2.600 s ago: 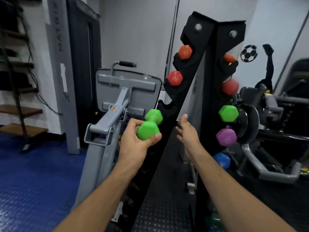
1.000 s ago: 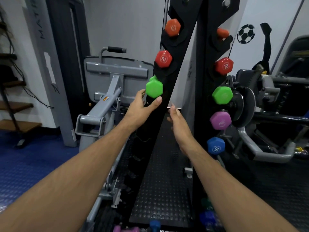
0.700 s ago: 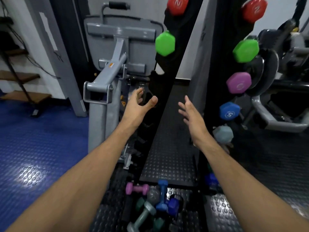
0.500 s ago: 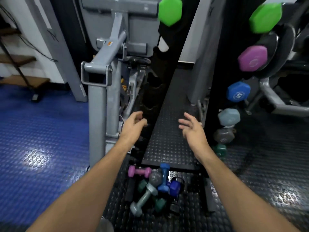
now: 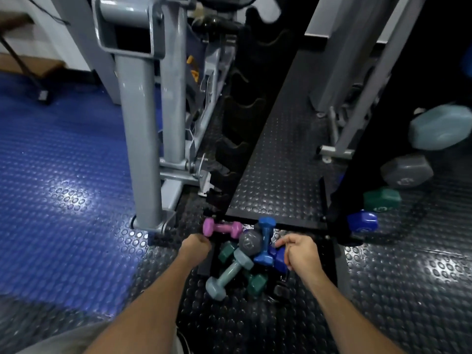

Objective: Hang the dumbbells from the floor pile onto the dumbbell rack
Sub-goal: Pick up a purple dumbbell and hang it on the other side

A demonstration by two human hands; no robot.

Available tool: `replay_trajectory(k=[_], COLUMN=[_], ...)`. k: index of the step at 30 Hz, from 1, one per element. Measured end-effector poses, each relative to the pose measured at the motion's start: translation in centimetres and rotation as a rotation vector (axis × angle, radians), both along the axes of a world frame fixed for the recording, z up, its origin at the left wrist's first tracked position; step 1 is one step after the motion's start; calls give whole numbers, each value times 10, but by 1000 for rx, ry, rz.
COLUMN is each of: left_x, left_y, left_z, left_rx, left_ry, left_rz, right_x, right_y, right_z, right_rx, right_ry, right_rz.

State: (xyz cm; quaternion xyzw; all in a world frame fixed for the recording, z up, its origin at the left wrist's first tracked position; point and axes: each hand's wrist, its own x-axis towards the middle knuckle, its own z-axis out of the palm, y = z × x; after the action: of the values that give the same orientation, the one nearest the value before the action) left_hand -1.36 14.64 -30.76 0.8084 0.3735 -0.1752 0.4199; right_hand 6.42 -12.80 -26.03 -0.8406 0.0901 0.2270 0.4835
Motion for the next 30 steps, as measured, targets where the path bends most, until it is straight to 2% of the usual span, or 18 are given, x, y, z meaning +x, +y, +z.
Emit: replay_trajectory(k=[6,13,17,25,30], left_x=[20,64,84,103,114], left_y=[14,37,44,47,41], left_z=[-64,-124,-158,-187,-192], left_rx=[21,61,-9,-42,82], left_ry=[62,-20,-51,-127,-104], left_rz=[-12,75,143,146,142], right_x=[21,46,64,104,120], right_y=[26,64,89,139,147], right_z=[-74,-114,-130,-156,-164], right_rx=[4,-160,-188,-200,-263], right_ry=[69,-101,-236,37,225], right_rz=[52,273,335,417,464])
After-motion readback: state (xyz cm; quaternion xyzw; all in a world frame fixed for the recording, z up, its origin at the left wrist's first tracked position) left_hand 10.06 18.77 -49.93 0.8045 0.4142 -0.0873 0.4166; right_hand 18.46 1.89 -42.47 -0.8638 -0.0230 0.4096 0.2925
